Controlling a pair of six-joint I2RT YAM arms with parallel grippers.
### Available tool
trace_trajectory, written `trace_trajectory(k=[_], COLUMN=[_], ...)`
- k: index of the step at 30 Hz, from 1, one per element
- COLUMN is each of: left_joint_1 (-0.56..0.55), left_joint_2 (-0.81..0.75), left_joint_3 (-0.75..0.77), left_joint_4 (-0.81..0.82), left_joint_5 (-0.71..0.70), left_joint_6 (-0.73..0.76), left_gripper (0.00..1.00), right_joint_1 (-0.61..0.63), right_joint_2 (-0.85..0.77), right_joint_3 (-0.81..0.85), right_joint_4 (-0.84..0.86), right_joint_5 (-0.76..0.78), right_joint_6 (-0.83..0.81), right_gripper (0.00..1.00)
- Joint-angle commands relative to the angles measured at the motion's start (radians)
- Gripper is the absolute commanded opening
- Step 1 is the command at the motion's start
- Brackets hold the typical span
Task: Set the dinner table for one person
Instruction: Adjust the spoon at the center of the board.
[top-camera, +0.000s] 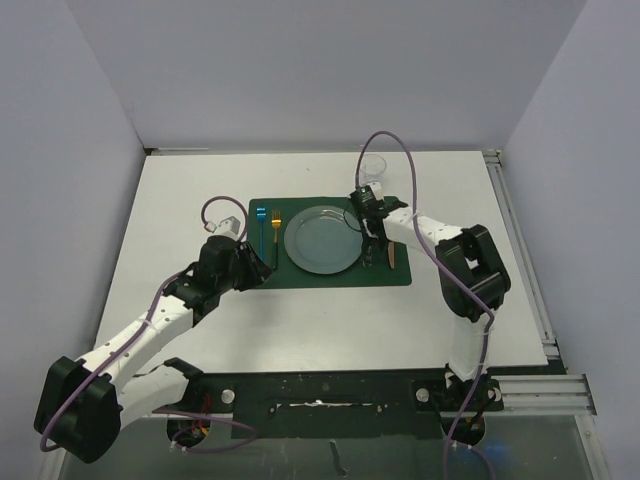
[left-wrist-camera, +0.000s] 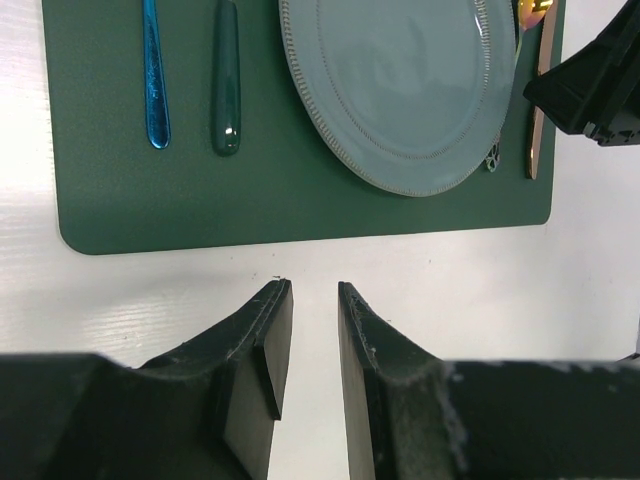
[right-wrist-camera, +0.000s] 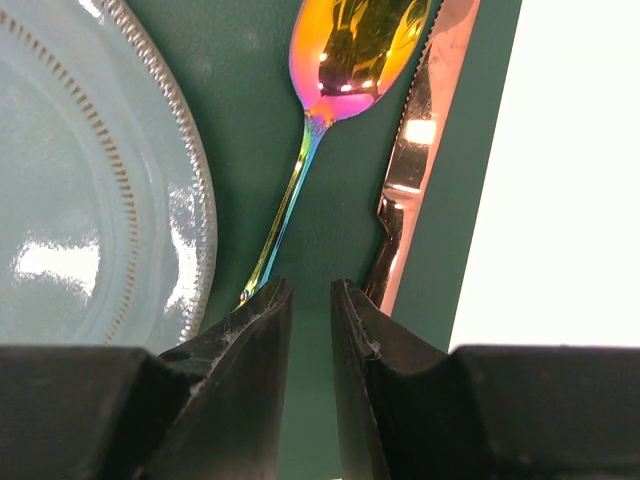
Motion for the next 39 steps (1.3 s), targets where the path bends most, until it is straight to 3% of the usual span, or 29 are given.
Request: trace_trajectory(k=[1, 32, 39], left_joint_1=[-0.001, -0.001, -0.001], left_joint_2=[-0.025, -0.049, -0.041], left_joint_3=[0.022, 0.020, 0.016], left_joint_4=[0.019, -0.007, 0.004], left_joint_5=[-0.010, -0.031, -0.027], left_joint_6=[0.019, 0.017, 0.014], left_gripper=[0.25, 0.25, 0.25], right_joint_1=[-0.015, -0.043, -0.050], right_joint_2=[0.022, 0.090, 0.068], right_joint_3=[0.052, 0.037, -0.002], right_joint_4=[0.046, 0.110, 0.117], right_joint_5=[0.016, -0.080, -0.080], right_joint_6=[0.027, 0.144, 0.146], right_gripper=[0.24, 0.26, 0.12])
